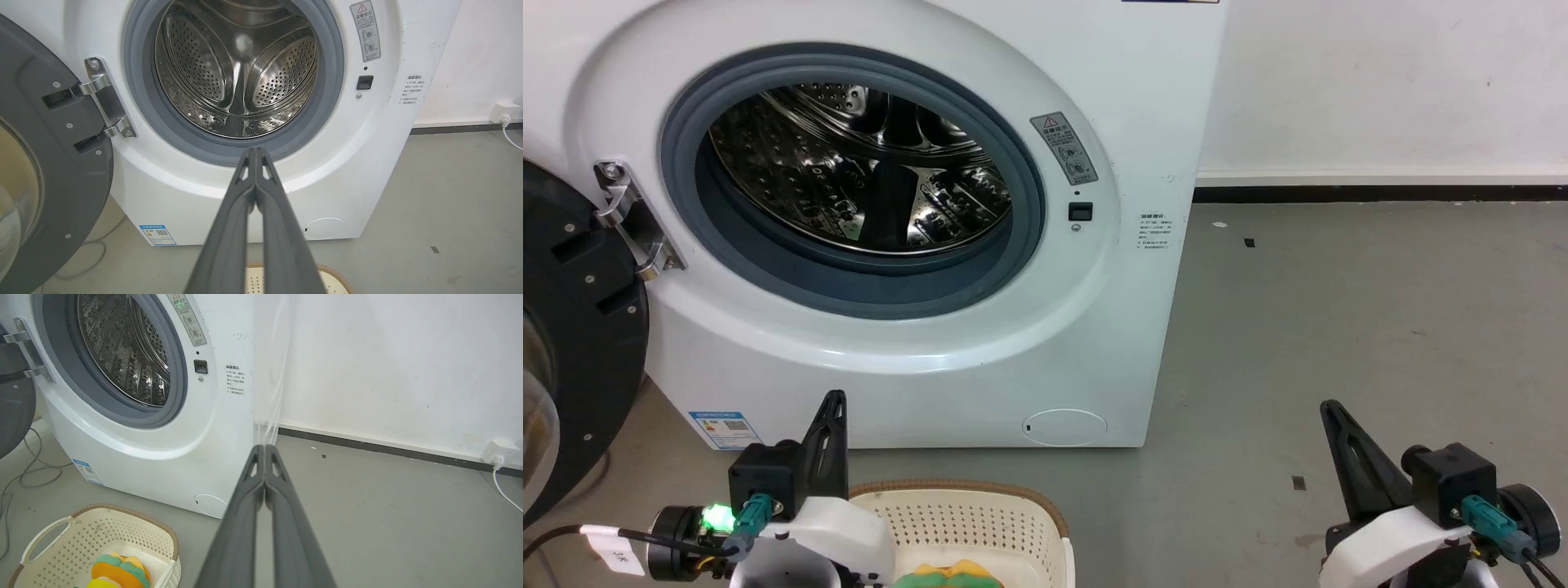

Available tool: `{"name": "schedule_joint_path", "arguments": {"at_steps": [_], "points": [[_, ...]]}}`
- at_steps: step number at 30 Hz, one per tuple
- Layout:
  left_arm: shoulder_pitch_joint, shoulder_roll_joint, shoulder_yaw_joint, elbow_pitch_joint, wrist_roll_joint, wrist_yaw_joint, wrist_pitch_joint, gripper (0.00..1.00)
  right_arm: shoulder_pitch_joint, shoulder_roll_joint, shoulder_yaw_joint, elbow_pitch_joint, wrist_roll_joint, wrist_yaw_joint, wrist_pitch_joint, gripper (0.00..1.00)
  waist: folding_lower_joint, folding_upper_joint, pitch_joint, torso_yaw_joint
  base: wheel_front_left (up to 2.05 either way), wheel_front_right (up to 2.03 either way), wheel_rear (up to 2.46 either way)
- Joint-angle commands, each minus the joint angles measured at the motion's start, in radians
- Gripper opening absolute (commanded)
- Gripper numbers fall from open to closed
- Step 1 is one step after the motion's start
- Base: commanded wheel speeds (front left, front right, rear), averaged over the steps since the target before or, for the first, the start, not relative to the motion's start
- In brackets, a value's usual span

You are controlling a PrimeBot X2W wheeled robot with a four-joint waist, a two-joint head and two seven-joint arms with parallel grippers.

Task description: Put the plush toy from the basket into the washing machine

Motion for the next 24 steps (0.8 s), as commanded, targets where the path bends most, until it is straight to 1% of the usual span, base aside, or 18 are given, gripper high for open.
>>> {"name": "schedule_joint_path", "arguments": {"at_steps": [1, 10, 11, 24], "points": [[0.009, 0.000, 0.000, -0.005, 0.009, -0.004, 0.000, 0.00, -0.014, 0.000, 0.000, 0.003, -0.008, 0.001, 0.001, 0.00, 0.0000, 0.0000, 0.000, 0.000, 0.00, 0.00, 0.00], [0.009, 0.000, 0.000, -0.005, 0.009, -0.004, 0.000, 0.00, -0.014, 0.000, 0.000, 0.003, -0.008, 0.001, 0.001, 0.00, 0.0000, 0.0000, 0.000, 0.000, 0.00, 0.00, 0.00], [0.000, 0.000, 0.000, 0.000, 0.000, 0.000, 0.000, 1.00, 0.000, 0.000, 0.000, 0.000, 0.000, 0.000, 0.000, 1.00, 0.0000, 0.0000, 0.000, 0.000, 0.00, 0.00, 0.00], [-0.010, 0.000, -0.012, 0.022, -0.007, 0.012, -0.019, 1.00, 0.001, 0.000, -0.019, -0.008, 0.022, 0.000, -0.019, 1.00, 0.0000, 0.0000, 0.007, 0.000, 0.00, 0.00, 0.00]]}}
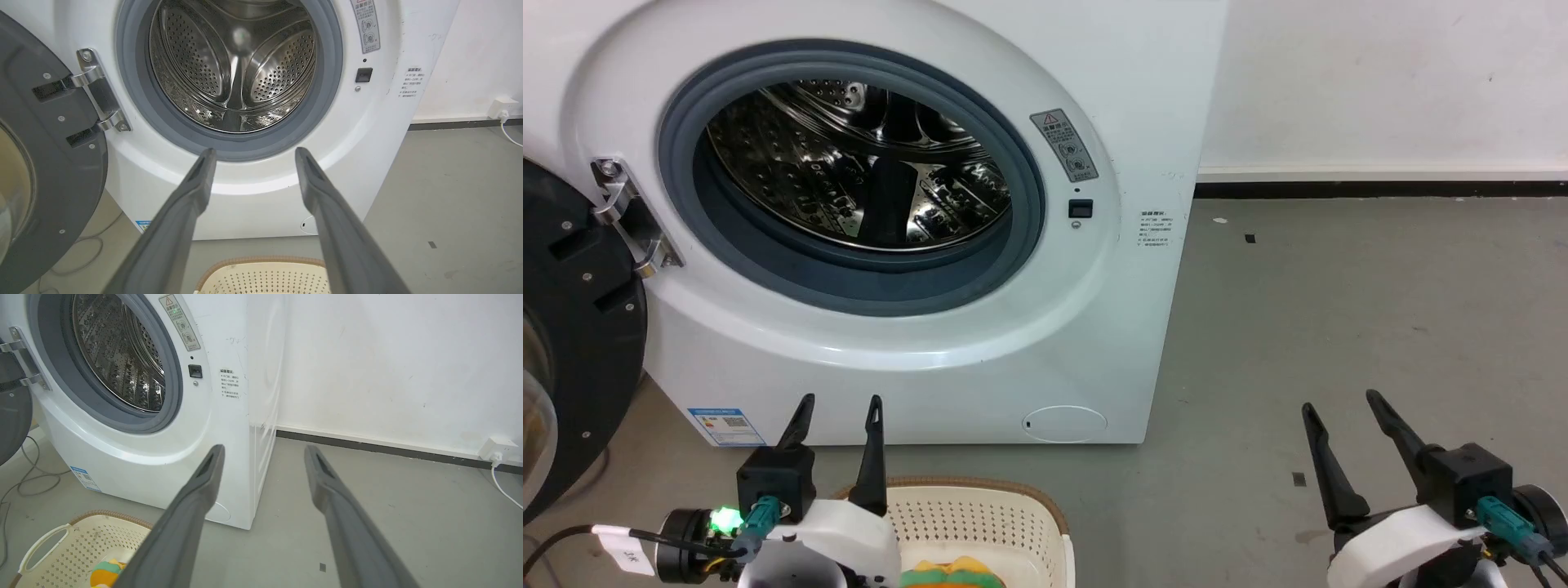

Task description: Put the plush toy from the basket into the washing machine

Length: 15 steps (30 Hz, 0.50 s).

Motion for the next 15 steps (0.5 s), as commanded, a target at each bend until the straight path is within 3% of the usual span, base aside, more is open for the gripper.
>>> {"name": "schedule_joint_path", "arguments": {"at_steps": [1, 15], "points": [[-0.012, 0.000, -0.003, 0.013, -0.006, 0.005, -0.010, 1.00, 0.000, 0.000, -0.008, -0.005, 0.011, 0.000, -0.011, 1.00, 0.0000, 0.0000, 0.003, 0.000, 0.00, 0.00, 0.00], [-0.111, 0.001, -0.029, 0.197, -0.047, -0.018, -0.036, 1.00, -0.037, 0.000, -0.029, -0.027, 0.035, 0.000, -0.040, 1.00, 0.0000, 0.0000, 0.096, -0.014, 0.00, 0.00, 0.00]]}}
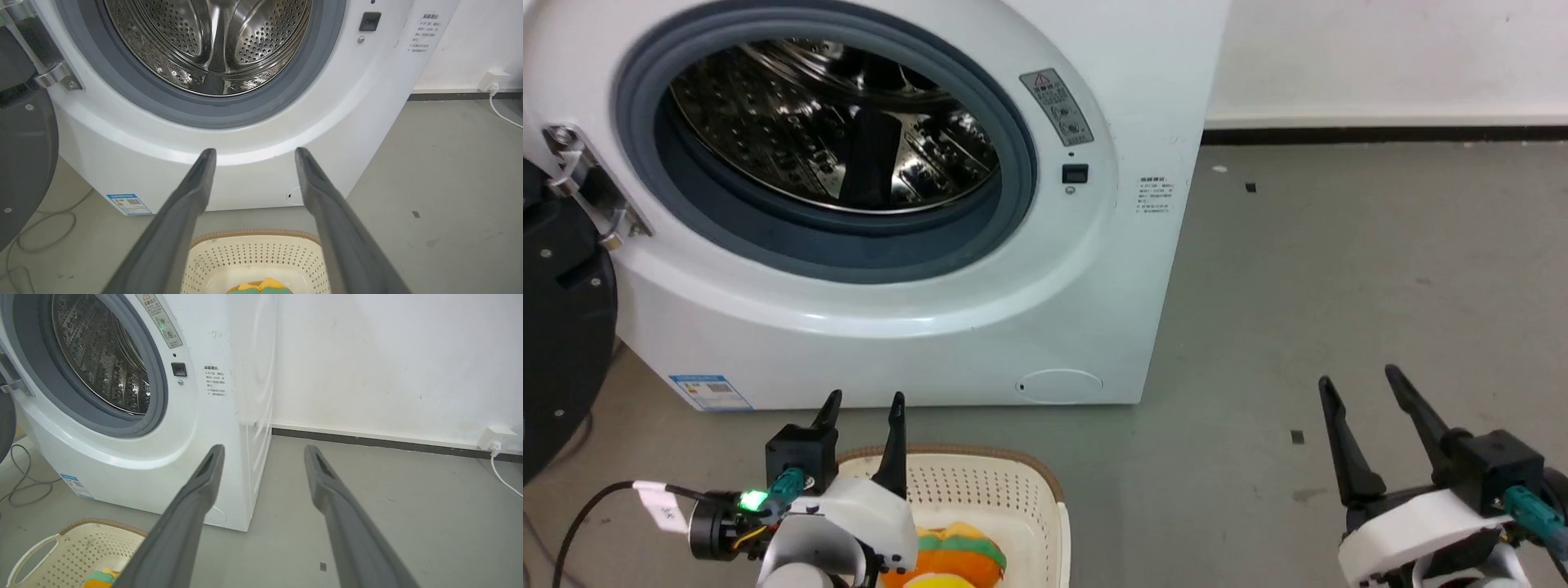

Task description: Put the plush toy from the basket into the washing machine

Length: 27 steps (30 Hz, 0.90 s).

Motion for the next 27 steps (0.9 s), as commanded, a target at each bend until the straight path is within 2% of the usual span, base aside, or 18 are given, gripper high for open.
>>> {"name": "schedule_joint_path", "arguments": {"at_steps": [1, 12, 27], "points": [[-0.031, 0.003, -0.007, 0.033, -0.006, -0.004, -0.010, 1.00, -0.027, 0.000, -0.007, -0.011, 0.016, 0.000, -0.012, 1.00, 0.0000, 0.0000, 0.027, -0.007, 0.00, 0.00, 0.00], [-0.141, 0.029, -0.045, 0.184, -0.014, -0.006, -0.001, 1.00, -0.080, 0.000, -0.034, -0.037, 0.049, 0.000, -0.037, 1.00, 0.0000, 0.0000, 0.161, -0.026, 0.00, 0.00, 0.00], [-0.295, 0.052, -0.090, 0.342, -0.047, -0.039, 0.111, 1.00, -0.149, 0.000, -0.074, -0.089, 0.086, 0.000, -0.068, 1.00, 0.0000, 0.0000, 0.360, -0.025, 0.00, 0.00, 0.00]]}}
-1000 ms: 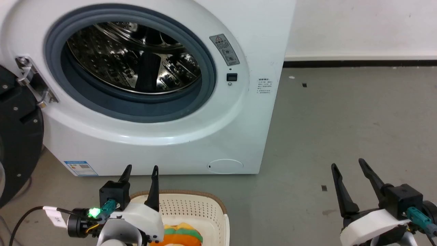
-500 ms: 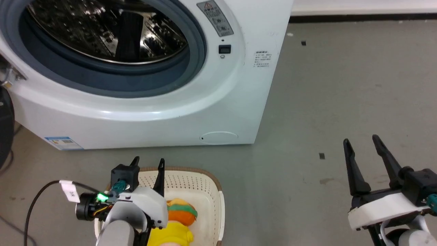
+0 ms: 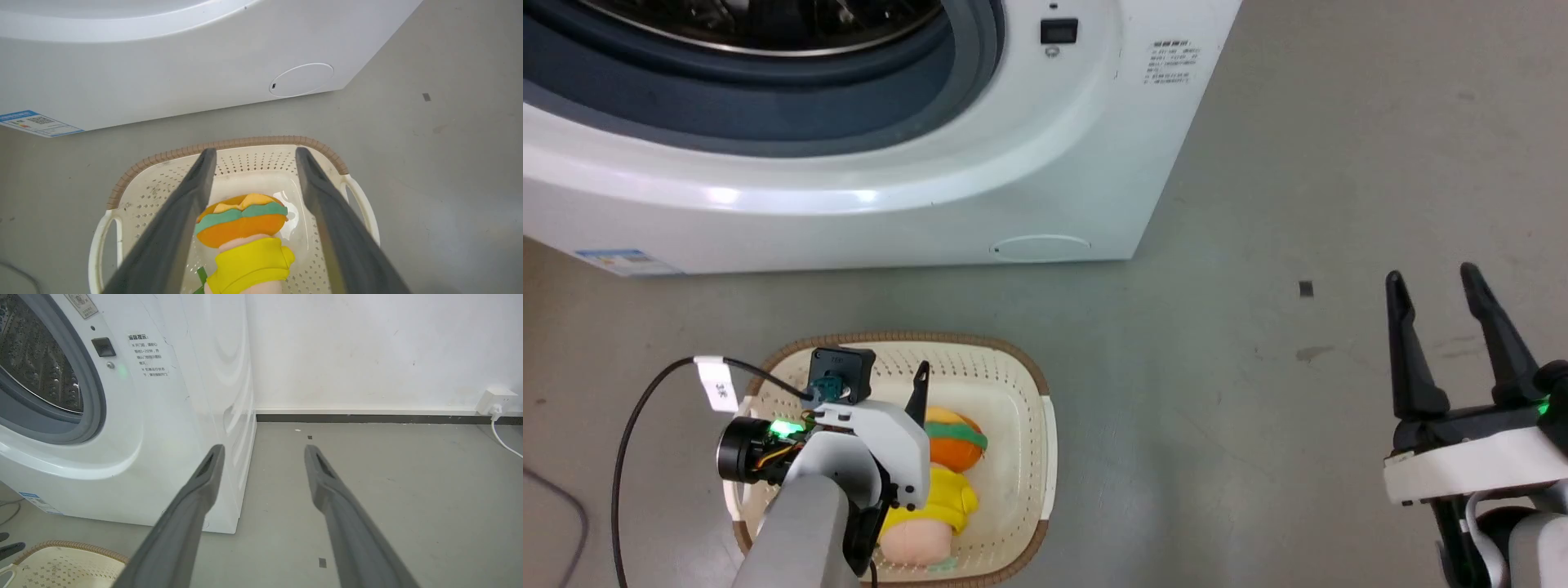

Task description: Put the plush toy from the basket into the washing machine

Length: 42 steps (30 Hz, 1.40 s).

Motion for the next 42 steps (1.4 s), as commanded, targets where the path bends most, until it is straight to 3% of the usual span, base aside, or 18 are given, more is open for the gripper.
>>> {"name": "schedule_joint_path", "arguments": {"at_steps": [1, 42], "points": [[-0.040, 0.010, -0.009, 0.034, -0.011, -0.005, 0.011, 1.00, -0.027, 0.000, -0.010, -0.014, 0.015, 0.000, -0.011, 1.00, -0.0001, 0.0000, 0.046, 0.001, 0.00, 0.00, 0.00], [-0.346, 0.050, -0.158, 0.465, -0.118, -0.040, 0.121, 1.00, -0.157, 0.000, -0.088, -0.142, 0.097, 0.000, -0.098, 1.00, -0.0001, 0.0000, 0.480, 0.002, 0.00, 0.00, 0.00]]}}
